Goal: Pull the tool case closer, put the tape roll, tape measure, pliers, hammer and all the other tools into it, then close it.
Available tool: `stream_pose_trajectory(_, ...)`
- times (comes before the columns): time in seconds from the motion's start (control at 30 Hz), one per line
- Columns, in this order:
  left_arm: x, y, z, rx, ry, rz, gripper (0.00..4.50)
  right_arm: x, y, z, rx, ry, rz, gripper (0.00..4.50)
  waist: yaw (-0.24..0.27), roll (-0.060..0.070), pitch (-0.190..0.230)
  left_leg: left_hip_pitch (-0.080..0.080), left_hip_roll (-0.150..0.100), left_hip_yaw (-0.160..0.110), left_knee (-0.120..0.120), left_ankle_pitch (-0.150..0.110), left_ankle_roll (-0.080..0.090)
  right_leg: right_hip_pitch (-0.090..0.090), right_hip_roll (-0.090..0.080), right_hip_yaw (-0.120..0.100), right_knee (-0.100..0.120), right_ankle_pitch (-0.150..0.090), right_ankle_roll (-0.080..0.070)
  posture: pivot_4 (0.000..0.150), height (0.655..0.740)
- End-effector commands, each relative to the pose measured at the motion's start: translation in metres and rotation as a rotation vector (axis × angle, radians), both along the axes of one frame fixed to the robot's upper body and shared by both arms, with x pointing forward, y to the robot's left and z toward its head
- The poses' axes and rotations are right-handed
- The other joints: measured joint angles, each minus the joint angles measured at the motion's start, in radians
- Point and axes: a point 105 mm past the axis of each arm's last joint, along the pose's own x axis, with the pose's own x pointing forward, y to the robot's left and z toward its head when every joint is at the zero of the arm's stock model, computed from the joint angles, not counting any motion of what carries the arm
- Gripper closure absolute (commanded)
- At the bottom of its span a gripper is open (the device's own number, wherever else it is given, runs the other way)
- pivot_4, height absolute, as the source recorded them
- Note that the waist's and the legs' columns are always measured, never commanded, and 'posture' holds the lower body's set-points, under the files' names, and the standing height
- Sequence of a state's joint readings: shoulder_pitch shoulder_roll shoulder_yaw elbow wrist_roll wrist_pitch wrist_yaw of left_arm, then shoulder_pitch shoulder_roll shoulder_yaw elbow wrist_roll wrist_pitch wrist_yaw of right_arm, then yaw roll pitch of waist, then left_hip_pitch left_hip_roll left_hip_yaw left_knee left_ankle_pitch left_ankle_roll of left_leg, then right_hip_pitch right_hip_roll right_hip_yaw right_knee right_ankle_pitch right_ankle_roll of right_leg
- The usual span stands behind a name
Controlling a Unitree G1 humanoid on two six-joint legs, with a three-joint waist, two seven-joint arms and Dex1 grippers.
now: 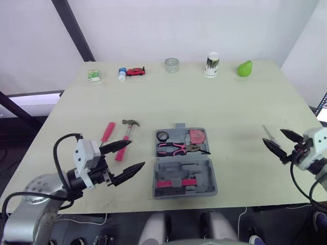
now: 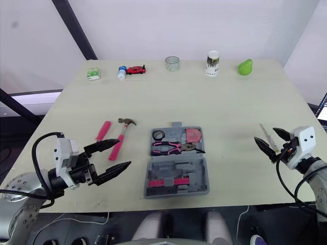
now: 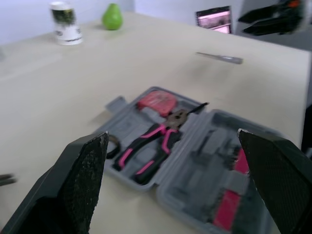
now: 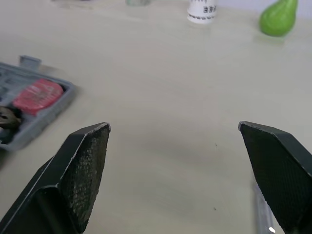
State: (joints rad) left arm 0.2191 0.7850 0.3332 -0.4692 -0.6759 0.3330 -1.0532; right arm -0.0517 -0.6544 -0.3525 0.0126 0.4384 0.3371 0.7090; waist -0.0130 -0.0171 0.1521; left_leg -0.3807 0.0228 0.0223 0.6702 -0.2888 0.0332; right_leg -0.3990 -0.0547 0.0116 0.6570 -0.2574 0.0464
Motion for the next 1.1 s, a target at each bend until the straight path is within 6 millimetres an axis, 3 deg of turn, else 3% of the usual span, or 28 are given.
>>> stream_pose_trajectory(0.03, -0.007, -0.01, 0.017, 0.001, -0.022, -0.136, 0.0, 0.015, -0.008, -0.001, -0.037, 0.053, -0.073, 0.08, -0.001, 0.001, 0.0, 0.0, 0.0, 0.001, 0.0, 0.0, 0.0, 0.0, 0.0, 0.001, 0.0, 0.0, 0.0, 0.15, 0.74)
stream_pose_trajectory(0.2, -0.009, -0.013, 0.025, 0.015, -0.01, -0.224, 0.0, 0.03, -0.012, -0.013, -0.121, 0.118, -0.074, 0.08, 0.0, 0.002, 0.001, -0.001, 0.0, 0.001, 0.0, 0.0, 0.0, -0.002, 0.001, 0.001, 0.001, 0.0, 0.0, 0.15, 0.74)
stream_pose_trajectory(0.5, -0.013, -0.022, 0.041, 0.031, -0.026, -0.315, 0.0, 0.055, -0.03, -0.036, -0.081, 0.27, -0.153, 0.08, -0.002, 0.003, 0.001, -0.002, 0.0, 0.001, 0.0, 0.0, 0.0, -0.003, 0.001, 0.001, 0.001, 0.0, 0.001, 0.15, 0.74)
stream_pose_trajectory(0.8, -0.017, -0.027, 0.056, -0.014, -0.041, -0.331, 0.0, 0.063, -0.03, -0.05, -0.051, 0.374, -0.157, 0.08, -0.003, 0.003, 0.002, -0.002, 0.0, 0.001, 0.0, 0.0, 0.0, -0.003, 0.001, 0.002, 0.001, 0.001, 0.001, 0.15, 0.74)
stream_pose_trajectory(0.9, -0.018, -0.026, 0.057, -0.016, -0.038, -0.326, 0.0, 0.063, -0.029, -0.053, -0.063, 0.388, -0.15, 0.9, -0.003, 0.003, 0.002, -0.002, 0.0, 0.001, 0.0, 0.0, 0.0, -0.003, 0.001, 0.002, 0.001, 0.0, 0.001, 0.15, 0.74)
stream_pose_trajectory(1.1, -0.019, -0.025, 0.059, -0.039, -0.028, -0.322, 0.0, 0.064, -0.033, -0.053, -0.123, 0.366, -0.164, 3.72, -0.003, 0.003, 0.002, -0.002, 0.0, 0.001, 0.0, 0.0, 0.0, -0.003, 0.001, 0.002, 0.001, 0.0, 0.001, 0.15, 0.74)
